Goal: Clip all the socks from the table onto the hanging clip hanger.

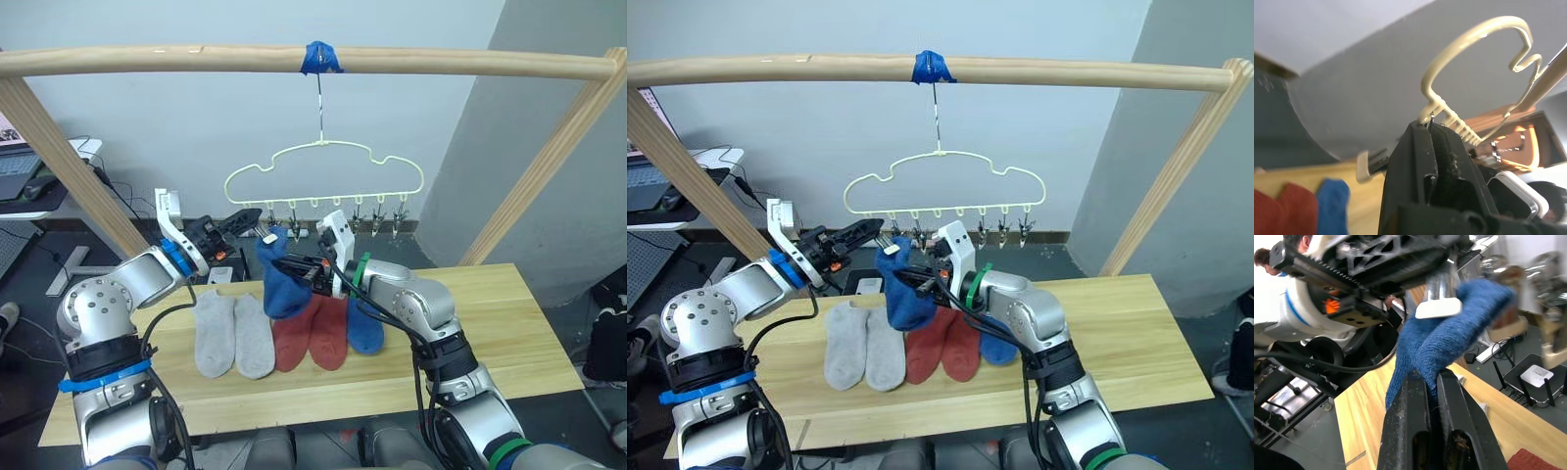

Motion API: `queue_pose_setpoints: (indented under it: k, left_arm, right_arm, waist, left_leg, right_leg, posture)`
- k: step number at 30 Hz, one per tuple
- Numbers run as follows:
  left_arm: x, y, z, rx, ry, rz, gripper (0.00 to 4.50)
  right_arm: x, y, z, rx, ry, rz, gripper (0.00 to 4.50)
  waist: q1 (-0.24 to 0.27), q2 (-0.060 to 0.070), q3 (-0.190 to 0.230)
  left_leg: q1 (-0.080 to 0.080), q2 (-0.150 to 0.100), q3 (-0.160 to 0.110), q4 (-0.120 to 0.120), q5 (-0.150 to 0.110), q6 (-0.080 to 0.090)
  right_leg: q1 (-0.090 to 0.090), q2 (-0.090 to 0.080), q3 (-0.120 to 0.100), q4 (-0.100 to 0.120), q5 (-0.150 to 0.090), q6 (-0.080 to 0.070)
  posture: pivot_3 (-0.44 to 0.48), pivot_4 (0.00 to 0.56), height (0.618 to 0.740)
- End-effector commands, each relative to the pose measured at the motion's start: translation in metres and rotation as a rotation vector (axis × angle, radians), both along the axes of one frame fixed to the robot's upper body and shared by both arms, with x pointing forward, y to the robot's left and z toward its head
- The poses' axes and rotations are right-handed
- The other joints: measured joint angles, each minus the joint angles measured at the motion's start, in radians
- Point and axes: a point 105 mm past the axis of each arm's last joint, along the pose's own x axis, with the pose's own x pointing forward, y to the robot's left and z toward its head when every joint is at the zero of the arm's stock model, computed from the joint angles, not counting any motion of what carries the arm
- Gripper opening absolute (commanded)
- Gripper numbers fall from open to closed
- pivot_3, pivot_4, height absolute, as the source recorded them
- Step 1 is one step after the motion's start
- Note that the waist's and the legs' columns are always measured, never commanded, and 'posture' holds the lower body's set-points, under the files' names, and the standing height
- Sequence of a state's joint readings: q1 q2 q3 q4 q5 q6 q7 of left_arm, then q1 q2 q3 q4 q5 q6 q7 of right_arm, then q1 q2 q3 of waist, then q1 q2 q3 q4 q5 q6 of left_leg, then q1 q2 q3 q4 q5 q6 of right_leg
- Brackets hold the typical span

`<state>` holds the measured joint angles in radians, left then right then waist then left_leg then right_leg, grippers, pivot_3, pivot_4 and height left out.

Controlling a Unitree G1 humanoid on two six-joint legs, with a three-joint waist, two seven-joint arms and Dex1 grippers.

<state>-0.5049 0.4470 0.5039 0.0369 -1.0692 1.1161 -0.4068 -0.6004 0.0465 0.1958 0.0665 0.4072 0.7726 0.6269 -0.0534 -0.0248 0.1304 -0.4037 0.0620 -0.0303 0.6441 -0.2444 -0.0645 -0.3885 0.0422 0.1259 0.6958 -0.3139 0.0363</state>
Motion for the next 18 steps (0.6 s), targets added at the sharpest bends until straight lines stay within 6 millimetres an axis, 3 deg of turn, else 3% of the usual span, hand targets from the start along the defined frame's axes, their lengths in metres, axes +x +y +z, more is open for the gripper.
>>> queue_pose_setpoints:
  k: [1,10,16,18]
  left_arm:
    - [-0.006,-0.003,0.02,-0.006,-0.101,-0.036,1.53]
    - [-0.011,0.009,0.021,0.041,-0.105,-0.017,4.32]
    - [-0.014,0.013,0.01,0.14,-0.095,-0.005,4.47]
    - [-0.015,0.012,0.007,0.163,-0.096,-0.009,4.5]
  right_arm:
    - [0.002,0.004,0.018,0.05,-0.048,0.001,0.0]
    - [-0.003,0.018,0.017,0.076,-0.018,0.033,0.0]
    - [-0.012,0.031,0.015,0.147,0.138,0.091,0.0]
    - [-0.014,0.031,0.01,0.148,0.192,0.11,0.57]
  waist:
    - [0.0,0.0,0.0]
    - [-0.005,0.001,0.0]
    - [-0.004,0.001,0.001]
    - [-0.003,0.001,0.002]
  left_leg:
    - [0.0,0.0,0.0,0.0,0.0,0.0]
    - [0.0,0.0,0.0,-0.001,0.0,0.0]
    - [0.0,0.0,-0.001,-0.002,0.0,0.0]
    - [0.0,0.0,-0.001,-0.002,0.0,0.0]
  right_leg:
    - [0.0,0.0,0.0,0.0,0.0,0.0]
    - [0.0,0.0,0.0,0.0,0.0,0.0]
    - [-0.001,0.0,-0.001,0.0,-0.002,-0.003]
    - [0.0,0.0,-0.001,0.0,-0.002,-0.004]
  posture:
    - [0.047,0.118,0.74]
    - [0.045,0.121,0.74]
    - [0.049,0.124,0.74]
    - [0.052,0.125,0.74]
